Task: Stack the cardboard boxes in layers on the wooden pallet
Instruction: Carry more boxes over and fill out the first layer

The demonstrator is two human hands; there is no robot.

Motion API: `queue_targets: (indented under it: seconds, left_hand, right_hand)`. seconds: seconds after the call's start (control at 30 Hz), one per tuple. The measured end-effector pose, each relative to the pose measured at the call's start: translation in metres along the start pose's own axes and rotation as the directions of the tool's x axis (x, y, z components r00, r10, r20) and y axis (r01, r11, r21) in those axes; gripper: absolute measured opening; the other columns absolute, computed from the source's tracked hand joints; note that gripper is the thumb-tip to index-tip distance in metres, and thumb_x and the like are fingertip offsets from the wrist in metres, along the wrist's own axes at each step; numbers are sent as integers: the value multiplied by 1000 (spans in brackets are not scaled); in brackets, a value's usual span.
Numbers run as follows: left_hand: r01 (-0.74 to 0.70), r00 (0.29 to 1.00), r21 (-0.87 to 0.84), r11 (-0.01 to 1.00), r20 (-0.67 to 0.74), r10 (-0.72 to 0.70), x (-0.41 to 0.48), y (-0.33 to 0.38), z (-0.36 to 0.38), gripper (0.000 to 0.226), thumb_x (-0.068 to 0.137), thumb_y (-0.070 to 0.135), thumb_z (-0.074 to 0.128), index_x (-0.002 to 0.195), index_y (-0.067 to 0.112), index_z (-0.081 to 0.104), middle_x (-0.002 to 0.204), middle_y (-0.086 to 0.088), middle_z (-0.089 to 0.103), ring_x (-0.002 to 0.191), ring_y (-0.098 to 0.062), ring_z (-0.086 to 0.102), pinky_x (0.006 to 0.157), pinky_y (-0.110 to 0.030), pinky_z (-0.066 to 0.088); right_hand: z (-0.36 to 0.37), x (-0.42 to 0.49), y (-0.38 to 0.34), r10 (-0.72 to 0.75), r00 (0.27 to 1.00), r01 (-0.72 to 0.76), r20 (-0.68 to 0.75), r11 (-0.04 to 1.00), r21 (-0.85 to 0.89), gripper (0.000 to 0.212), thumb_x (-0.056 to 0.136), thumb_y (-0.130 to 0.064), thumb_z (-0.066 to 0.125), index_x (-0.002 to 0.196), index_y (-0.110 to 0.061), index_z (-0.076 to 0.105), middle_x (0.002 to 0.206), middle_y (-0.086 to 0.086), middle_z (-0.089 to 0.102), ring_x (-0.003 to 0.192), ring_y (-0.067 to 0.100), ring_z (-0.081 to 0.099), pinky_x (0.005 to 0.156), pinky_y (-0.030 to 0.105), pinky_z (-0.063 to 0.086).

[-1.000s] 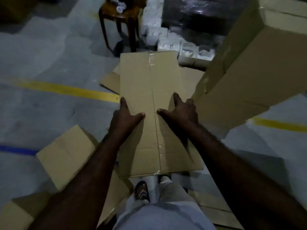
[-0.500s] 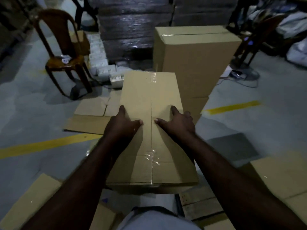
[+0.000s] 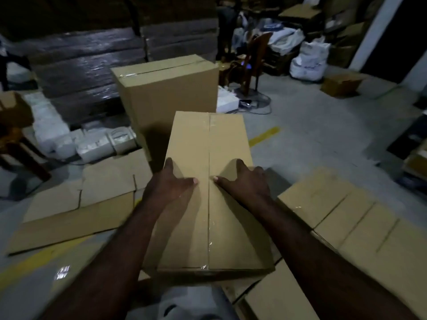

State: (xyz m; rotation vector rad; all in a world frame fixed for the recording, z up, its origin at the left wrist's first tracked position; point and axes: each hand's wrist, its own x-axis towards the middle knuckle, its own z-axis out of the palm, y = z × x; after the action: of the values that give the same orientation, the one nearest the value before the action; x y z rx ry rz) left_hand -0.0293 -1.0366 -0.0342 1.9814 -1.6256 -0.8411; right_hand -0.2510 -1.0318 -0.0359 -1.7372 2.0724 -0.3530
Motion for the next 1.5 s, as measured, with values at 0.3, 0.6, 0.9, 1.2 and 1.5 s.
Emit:
queue_targets:
  seconds: [0.3,0.6,0.9,1.2,1.5]
  left_hand:
    - [-213,967,75,974,157,199,18,90,65,79,74,56,78,136,23,42,117,0,62,90,-21,60,85,-36,54]
    - [-375,885,133,918,346,311,78,135,119,106,78,62,73,157,19,18,151,-13,43,134,-36,44,103,-39,44]
    - [-537,761,172,826,521,386,150,129,173,111,74,70,70,158,24,14,155,-15,38,138,-36,41,104,-44,42]
    - [-464,749,199,863,609,262,169,103,237,120,73,60,78,159,22,4,154,-17,37,136,-39,41,103,-50,45]
    - [-224,754,93,970,648,113,174,16,338,107,62,52,87,147,24,29,147,-4,48,129,-29,49,102,-49,49]
  right_hand:
    - [-43,-19,84,248,962,-234,-116,964,122,104,74,-88,52,153,-26,26,146,23,38,133,43,38,102,52,46]
    - [-39,-4,114,506,830,-452,-236,857,249,101,71,-88,53,149,-28,32,138,22,41,124,42,45,95,49,50]
    - [4,22,117,737,644,-621,-203,659,425,97,68,-87,59,145,-33,34,139,18,42,119,38,52,88,47,55]
    - [49,38,157,829,558,-711,-25,493,501,97,70,-73,73,147,-29,32,140,16,41,114,37,57,83,41,55]
    - [145,65,241,849,508,-770,147,371,519,101,67,-59,85,146,-28,30,135,17,42,120,40,52,93,47,54]
